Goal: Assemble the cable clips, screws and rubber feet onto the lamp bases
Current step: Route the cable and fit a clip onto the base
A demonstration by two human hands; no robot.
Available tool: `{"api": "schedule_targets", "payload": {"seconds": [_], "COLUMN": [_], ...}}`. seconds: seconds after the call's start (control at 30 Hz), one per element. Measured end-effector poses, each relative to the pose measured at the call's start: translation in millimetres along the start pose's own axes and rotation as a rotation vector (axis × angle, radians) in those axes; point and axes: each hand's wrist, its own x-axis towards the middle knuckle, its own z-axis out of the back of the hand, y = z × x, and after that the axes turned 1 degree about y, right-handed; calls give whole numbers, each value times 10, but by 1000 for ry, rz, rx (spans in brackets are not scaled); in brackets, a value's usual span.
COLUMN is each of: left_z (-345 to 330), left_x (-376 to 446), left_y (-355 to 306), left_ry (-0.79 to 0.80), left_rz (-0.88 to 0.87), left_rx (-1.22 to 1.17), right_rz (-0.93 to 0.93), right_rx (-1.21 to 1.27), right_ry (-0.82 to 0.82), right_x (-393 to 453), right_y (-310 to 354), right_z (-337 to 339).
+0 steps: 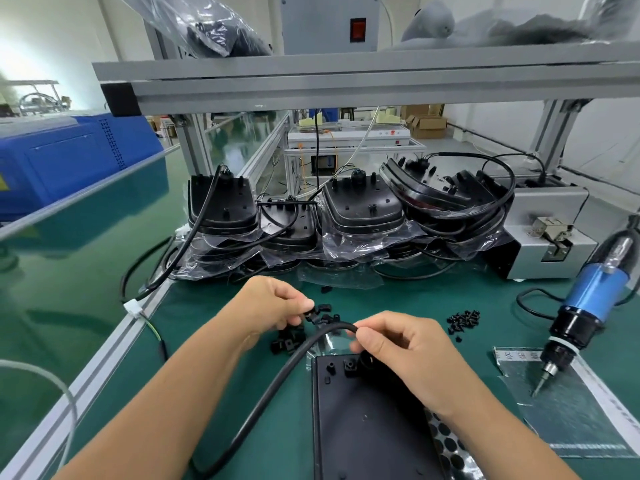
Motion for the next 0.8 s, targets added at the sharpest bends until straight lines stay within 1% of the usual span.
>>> {"api": "schedule_targets", "payload": {"seconds": [0.13,0.23,0.27,0.37,0.47,0.6,0.67,0.73,0.8], "left_z": [-4,1,10,22,-41,-124,-114,-51,32], "left_x": [-21,-45,-57,-75,-91,-136,-162,-192,-228], "left_y": [9,19,14,-22,-58,-47,-30,-25,-63], "left_ry": [-21,-83,-101,-119,-102,-48,-47,-42,1], "left_rz": [-28,-118,-144,-192,-203,-161,-126,-94,-82], "left_rx": [-1,102,102,29,-36,-164,-233,-311,-368], "right_rz": [-28,-32,-43,-125,-191,-199,-188,-204,-205], "right_rx": [20,6,27,99,-3,-85,-110,-73,-16], "right_ry": [60,102,107,90,148,189,160,113,132], "right_x": [8,-4,9,178,467,698,726,698,590], "right_y": [-13,4,17,36,67,96,105,105,96], "right_z": [36,68,83,110,9,-224,-259,-177,5]}}
